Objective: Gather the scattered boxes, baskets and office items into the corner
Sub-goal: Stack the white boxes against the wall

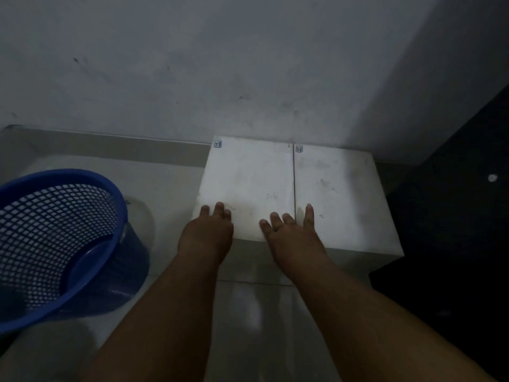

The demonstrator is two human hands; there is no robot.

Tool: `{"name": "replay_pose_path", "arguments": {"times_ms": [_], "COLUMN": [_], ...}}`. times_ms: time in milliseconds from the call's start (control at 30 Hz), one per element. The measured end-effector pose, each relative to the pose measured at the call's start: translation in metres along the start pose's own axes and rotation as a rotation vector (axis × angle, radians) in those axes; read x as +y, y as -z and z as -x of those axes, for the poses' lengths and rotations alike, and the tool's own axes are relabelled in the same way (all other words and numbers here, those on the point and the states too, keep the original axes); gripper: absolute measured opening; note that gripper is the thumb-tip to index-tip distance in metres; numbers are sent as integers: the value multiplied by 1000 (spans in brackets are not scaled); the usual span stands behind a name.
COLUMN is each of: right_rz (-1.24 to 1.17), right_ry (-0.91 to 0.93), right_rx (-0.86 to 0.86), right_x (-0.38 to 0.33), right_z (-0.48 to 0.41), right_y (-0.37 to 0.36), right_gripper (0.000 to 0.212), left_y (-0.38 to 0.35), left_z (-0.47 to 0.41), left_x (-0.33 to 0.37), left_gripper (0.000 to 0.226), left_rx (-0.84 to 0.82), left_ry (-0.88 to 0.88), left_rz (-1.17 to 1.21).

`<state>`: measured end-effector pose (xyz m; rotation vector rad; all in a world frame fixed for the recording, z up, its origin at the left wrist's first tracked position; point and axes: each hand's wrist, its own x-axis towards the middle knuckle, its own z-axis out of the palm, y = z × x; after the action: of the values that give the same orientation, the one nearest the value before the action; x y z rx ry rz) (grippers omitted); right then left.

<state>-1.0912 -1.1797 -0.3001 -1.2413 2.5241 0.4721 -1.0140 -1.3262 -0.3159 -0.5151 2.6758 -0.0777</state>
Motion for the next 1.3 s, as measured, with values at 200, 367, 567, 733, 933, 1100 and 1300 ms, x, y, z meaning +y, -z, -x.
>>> {"name": "replay_pose_path", "arguments": {"times_ms": [200, 367, 567, 733, 933, 1100, 1300], "right_rz": [-18, -6, 9, 120, -392, -432, -755], "right_ry": [-18, -13, -72, 18, 135, 129, 17], "right_rx": [-49, -92, -106, 253, -140, -484, -401], "right_x": [4, 0, -6, -53, -136, -150, -152], "right_z": [-3, -2, 7, 54, 156, 187, 194], "right_y": [6, 2, 18, 1, -18, -45, -57], "right_gripper": [68, 68, 75, 35, 75, 114, 111], "left_y": [5, -3, 12, -4, -43, -71, -75], "left_z": [-4, 15, 96, 172, 252, 280, 272], "left_x": [0, 0, 2, -32, -48, -37, -28], "left_gripper": [61, 58, 50, 43, 89, 118, 125], "left_rx": [-18, -66, 77, 133, -352, -434, -411], "left_ry": [15, 19, -95, -11, 198, 350, 468], "left_rz": [62, 141, 170, 241, 234, 310, 482]}}
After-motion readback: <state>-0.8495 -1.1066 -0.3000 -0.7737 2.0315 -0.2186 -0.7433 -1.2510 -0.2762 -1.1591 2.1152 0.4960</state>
